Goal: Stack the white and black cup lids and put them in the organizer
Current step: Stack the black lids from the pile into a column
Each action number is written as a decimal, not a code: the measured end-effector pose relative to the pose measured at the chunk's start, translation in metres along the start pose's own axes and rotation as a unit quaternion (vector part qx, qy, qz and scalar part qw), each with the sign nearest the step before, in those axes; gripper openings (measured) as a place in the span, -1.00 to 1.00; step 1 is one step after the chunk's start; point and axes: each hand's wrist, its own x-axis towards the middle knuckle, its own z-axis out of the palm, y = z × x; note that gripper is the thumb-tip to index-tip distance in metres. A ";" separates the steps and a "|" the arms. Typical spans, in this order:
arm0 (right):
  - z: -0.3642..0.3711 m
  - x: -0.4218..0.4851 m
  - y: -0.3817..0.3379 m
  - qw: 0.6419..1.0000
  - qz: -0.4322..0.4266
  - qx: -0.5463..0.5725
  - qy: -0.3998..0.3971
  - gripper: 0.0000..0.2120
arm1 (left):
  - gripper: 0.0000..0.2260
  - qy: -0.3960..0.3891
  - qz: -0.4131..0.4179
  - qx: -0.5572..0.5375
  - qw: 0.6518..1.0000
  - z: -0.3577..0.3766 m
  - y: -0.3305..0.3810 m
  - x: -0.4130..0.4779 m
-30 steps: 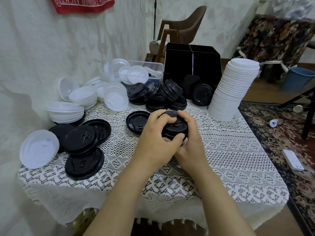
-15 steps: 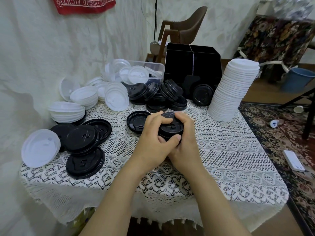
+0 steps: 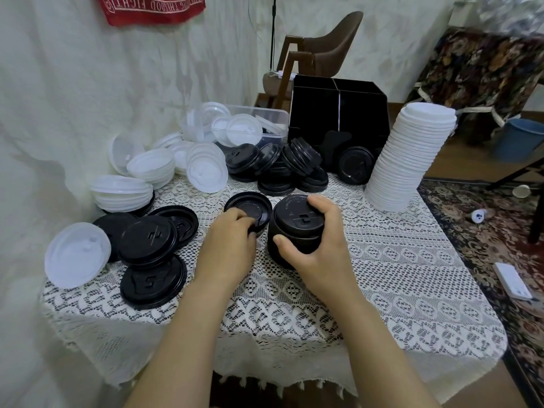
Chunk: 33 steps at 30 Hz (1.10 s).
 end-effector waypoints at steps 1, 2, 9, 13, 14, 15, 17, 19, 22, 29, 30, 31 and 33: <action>0.000 0.000 0.000 1.000 0.000 -0.003 -0.001 -0.32 | -0.75 0.008 -0.001 0.001 1.000 0.001 0.000 0.001; 0.000 0.000 0.000 1.000 -0.001 -0.005 -0.001 -0.32 | -0.76 0.018 -0.002 0.002 1.000 0.001 0.000 0.002; 0.000 0.000 -0.001 1.000 0.002 -0.005 -0.003 -0.32 | -0.80 0.039 -0.013 0.015 0.999 -0.004 -0.002 0.004; 0.000 0.001 -0.001 1.000 0.005 -0.002 -0.004 -0.32 | -0.89 0.074 -0.035 -0.003 0.997 -0.006 0.000 0.004; 0.000 0.001 -0.001 1.000 0.005 -0.002 -0.005 -0.33 | -0.91 0.081 -0.039 -0.014 0.996 -0.006 0.000 0.004; 0.000 0.001 -0.001 1.000 0.006 -0.002 -0.005 -0.33 | -0.92 0.086 -0.042 -0.027 0.995 -0.005 -0.001 0.005; -0.001 0.001 -0.002 1.000 0.007 0.000 -0.005 -0.33 | -0.88 0.091 -0.042 -0.052 0.994 -0.003 -0.002 0.007; -0.001 0.001 -0.002 1.000 0.008 -0.002 -0.005 -0.33 | -0.86 0.106 -0.033 -0.076 0.991 0.000 -0.004 0.009; -0.001 0.001 -0.002 1.000 0.010 -0.004 -0.008 -0.33 | -0.86 0.148 -0.021 -0.103 0.983 0.001 -0.005 0.011; -0.003 0.001 -0.001 1.000 0.011 -0.009 -0.014 -0.36 | -0.86 0.186 -0.122 -0.331 0.917 -0.023 0.007 0.005; -0.003 0.001 -0.001 1.000 0.011 -0.009 -0.014 -0.37 | -0.81 0.178 -0.150 -0.390 0.891 -0.028 0.010 0.003; -0.003 0.001 -0.001 1.000 0.011 -0.009 -0.014 -0.37 | -0.75 0.165 -0.176 -0.446 0.862 -0.032 0.014 0.000; -0.003 0.001 0.000 1.000 0.011 -0.010 -0.015 -0.36 | -0.62 0.138 -0.212 -0.522 0.814 -0.039 0.018 -0.007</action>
